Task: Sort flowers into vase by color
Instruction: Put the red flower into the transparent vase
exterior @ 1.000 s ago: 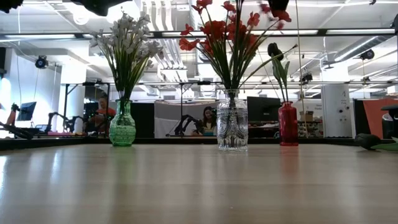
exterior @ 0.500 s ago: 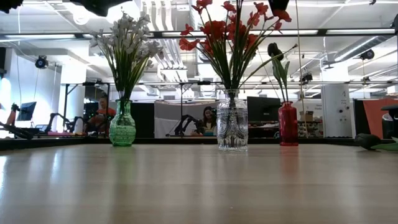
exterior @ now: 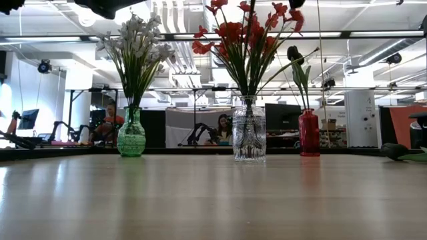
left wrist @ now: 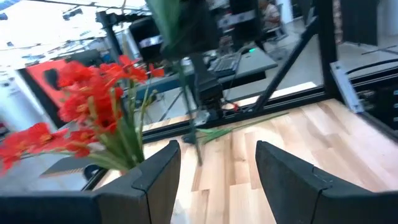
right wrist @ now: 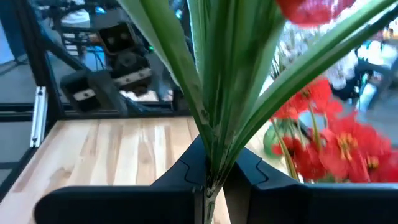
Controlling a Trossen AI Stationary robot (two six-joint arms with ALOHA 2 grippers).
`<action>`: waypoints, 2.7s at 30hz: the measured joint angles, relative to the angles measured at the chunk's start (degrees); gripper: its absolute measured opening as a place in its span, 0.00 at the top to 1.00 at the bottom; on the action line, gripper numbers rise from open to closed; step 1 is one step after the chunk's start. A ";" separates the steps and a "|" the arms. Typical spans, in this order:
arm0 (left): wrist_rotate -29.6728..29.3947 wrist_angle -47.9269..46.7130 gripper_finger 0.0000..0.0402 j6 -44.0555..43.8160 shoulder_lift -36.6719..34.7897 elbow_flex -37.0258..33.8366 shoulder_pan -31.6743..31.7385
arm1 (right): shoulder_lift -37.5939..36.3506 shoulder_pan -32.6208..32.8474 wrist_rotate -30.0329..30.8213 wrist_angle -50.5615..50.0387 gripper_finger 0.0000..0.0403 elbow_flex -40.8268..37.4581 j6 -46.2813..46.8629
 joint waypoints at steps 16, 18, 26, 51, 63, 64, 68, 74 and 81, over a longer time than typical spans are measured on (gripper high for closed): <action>-11.59 -2.47 0.52 8.32 -0.09 0.92 -0.15 | 0.04 0.78 13.71 10.95 0.94 -7.85 -5.25; -11.67 -2.52 0.52 9.59 -0.11 1.43 -0.09 | 0.74 0.78 15.97 11.56 0.94 -7.85 -6.87; -12.99 -2.43 0.52 14.41 -0.13 2.67 0.74 | 1.13 0.83 16.60 14.81 0.94 -7.34 -10.97; -13.10 -2.51 0.52 15.21 -0.13 2.67 2.49 | 6.11 -0.10 19.35 20.88 0.94 -7.15 -20.23; -13.07 -2.50 0.52 15.21 -0.13 2.67 2.54 | 7.45 -1.47 19.39 20.81 0.94 -7.15 -18.25; -13.07 -2.50 0.52 15.21 -0.13 2.67 2.54 | 7.45 -1.48 19.39 20.77 0.94 -7.15 -18.22; -13.07 -2.49 0.52 15.21 -0.14 2.67 2.54 | 7.45 -1.48 19.41 20.67 0.94 -7.15 -18.59; -13.07 -2.48 0.52 15.21 -0.13 2.67 2.54 | 7.39 -1.48 19.48 20.42 0.94 -7.15 -18.10; -13.07 -2.48 0.52 15.21 -0.13 2.67 2.54 | 7.37 -1.48 19.52 19.02 0.94 -7.15 -17.55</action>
